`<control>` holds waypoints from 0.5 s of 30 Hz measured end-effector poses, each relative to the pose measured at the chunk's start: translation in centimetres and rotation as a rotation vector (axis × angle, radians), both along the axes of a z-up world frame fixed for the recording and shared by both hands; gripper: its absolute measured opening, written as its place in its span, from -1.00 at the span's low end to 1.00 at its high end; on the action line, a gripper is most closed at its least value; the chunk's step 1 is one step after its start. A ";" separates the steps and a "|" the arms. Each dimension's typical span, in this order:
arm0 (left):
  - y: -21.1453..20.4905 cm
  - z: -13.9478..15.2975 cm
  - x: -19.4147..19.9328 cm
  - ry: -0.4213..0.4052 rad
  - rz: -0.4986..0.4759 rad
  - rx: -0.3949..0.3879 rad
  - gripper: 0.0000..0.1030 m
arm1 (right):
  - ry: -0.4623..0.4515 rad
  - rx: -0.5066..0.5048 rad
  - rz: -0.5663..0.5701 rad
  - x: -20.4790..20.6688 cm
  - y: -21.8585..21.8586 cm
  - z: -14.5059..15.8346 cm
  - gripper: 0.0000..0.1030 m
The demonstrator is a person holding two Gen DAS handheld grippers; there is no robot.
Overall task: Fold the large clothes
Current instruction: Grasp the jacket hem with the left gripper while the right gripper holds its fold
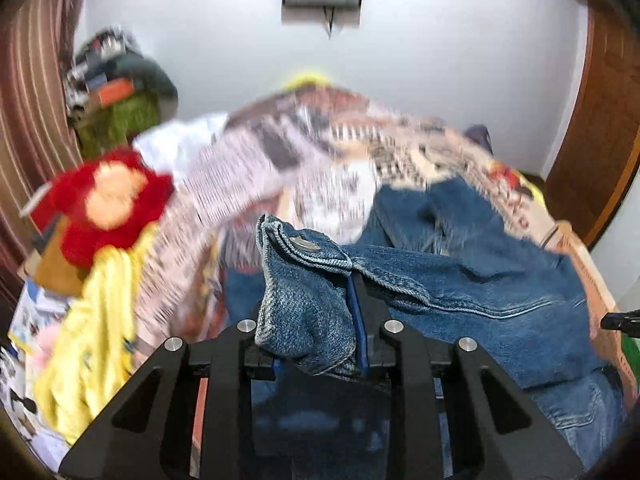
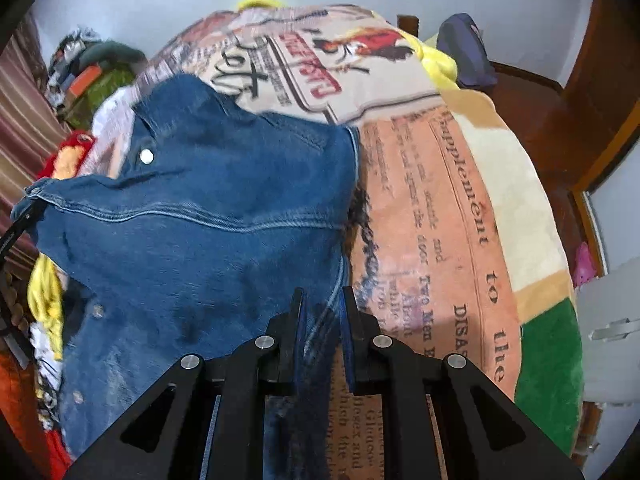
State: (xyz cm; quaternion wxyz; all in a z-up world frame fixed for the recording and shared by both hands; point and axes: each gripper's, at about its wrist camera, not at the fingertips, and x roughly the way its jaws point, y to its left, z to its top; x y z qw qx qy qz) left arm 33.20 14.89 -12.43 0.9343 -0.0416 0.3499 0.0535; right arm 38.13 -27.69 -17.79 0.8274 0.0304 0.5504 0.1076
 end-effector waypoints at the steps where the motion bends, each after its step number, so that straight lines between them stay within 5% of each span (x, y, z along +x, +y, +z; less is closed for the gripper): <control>1: 0.2 0.4 -0.2 -0.011 0.007 0.005 -0.48 | -0.001 0.015 0.002 0.0 0.1 0.2 -0.77; 5: 1.2 -0.5 -0.2 0.011 0.031 0.016 -0.48 | 0.027 0.001 0.032 0.0 1.2 -0.8 -0.77; 9: 2.0 -4.7 -0.1 0.134 0.031 0.024 -0.47 | 0.065 -0.036 0.065 -0.4 2.6 -3.6 -0.77; 15: 2.8 -9.8 -0.9 0.248 0.051 0.018 -0.38 | 0.018 -0.102 0.112 -1.0 3.4 -3.8 -0.77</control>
